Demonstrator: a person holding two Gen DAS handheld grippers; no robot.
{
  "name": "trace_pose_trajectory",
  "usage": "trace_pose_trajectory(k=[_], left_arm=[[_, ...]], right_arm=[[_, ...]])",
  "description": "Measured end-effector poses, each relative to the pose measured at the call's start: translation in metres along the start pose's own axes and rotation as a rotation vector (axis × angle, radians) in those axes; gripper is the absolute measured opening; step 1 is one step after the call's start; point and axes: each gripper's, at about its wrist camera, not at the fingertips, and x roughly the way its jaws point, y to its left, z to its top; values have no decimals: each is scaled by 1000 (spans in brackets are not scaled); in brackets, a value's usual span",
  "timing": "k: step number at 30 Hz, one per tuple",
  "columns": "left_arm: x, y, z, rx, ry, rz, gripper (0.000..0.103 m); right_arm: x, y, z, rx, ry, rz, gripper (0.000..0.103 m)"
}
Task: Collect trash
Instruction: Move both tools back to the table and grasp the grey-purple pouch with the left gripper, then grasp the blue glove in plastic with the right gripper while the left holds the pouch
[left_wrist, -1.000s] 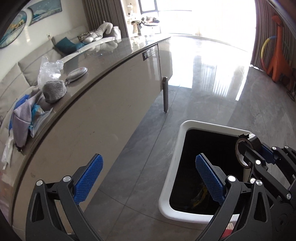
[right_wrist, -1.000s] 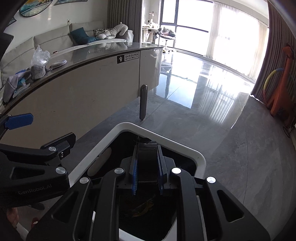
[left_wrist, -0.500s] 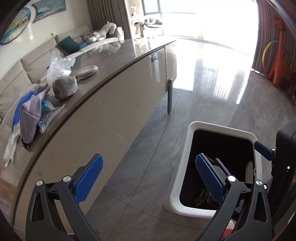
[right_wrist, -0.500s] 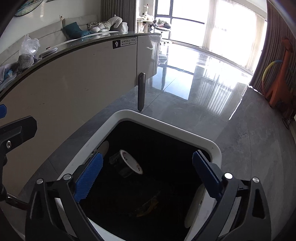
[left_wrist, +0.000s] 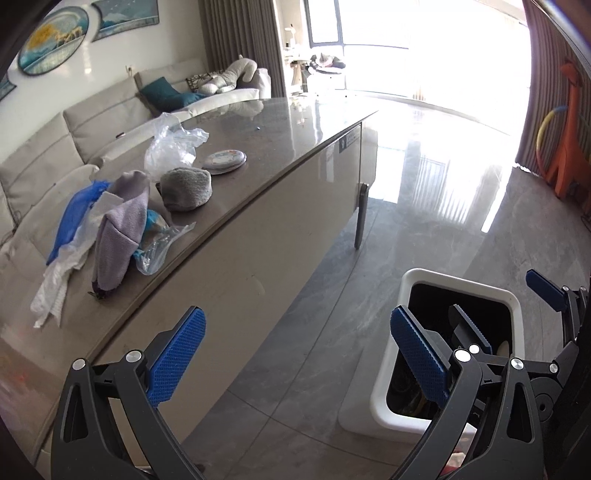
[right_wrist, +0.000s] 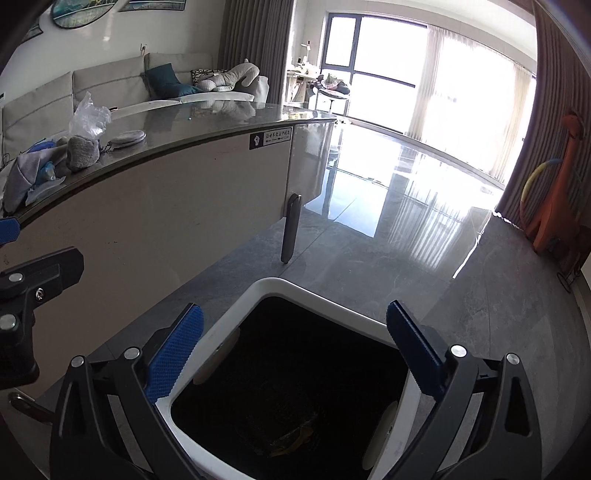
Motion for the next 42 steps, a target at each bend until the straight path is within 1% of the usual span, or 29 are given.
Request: trace_pose_trajectory(k=[4, 10, 12, 15, 19, 22, 26, 28, 31, 33, 34, 35, 36, 37, 38, 39, 42], left_arm=[[-8, 32, 3, -53, -17, 33, 98], [-22, 94, 12, -149, -42, 92, 98], [-24, 109, 14, -157, -50, 122, 98], [-22, 124, 20, -140, -51, 145, 98], [-17, 132, 30, -110, -75, 163, 98], [-7, 136, 45, -98, -81, 145, 98], [11, 131, 59, -64, -85, 157, 98], [22, 129, 63, -62, -73, 165, 98], [40, 127, 60, -57, -30, 212, 98], [51, 130, 54, -66, 5, 204, 98], [55, 134, 52, -91, 24, 163, 89], [54, 140, 49, -133, 26, 90, 62], [53, 146, 48, -179, 24, 31, 55], [50, 149, 47, -200, 17, 29, 50], [48, 150, 48, -198, -2, 25, 41], [44, 150, 49, -186, -13, 34, 38], [34, 149, 52, -145, -45, 41, 24]], right_arm=[[-14, 18, 16, -18, -54, 42, 98], [-30, 52, 39, -64, -122, 120, 98], [-35, 66, 49, -78, -140, 144, 98], [-40, 87, 60, -114, -169, 164, 98], [-42, 109, 75, -159, -200, 167, 98], [-39, 117, 86, -176, -215, 180, 99], [-31, 123, 98, -257, -241, 141, 98], [-24, 123, 102, -276, -241, 127, 98], [-14, 114, 101, -236, -221, 130, 98], [-8, 109, 101, -184, -200, 152, 98], [-5, 108, 102, -168, -191, 158, 98], [-4, 107, 103, -159, -188, 160, 98], [-4, 107, 104, -155, -191, 156, 98], [-4, 108, 103, -156, -195, 152, 98], [-5, 109, 103, -158, -199, 152, 98], [-6, 111, 102, -160, -201, 156, 98], [-9, 117, 101, -168, -203, 180, 98]])
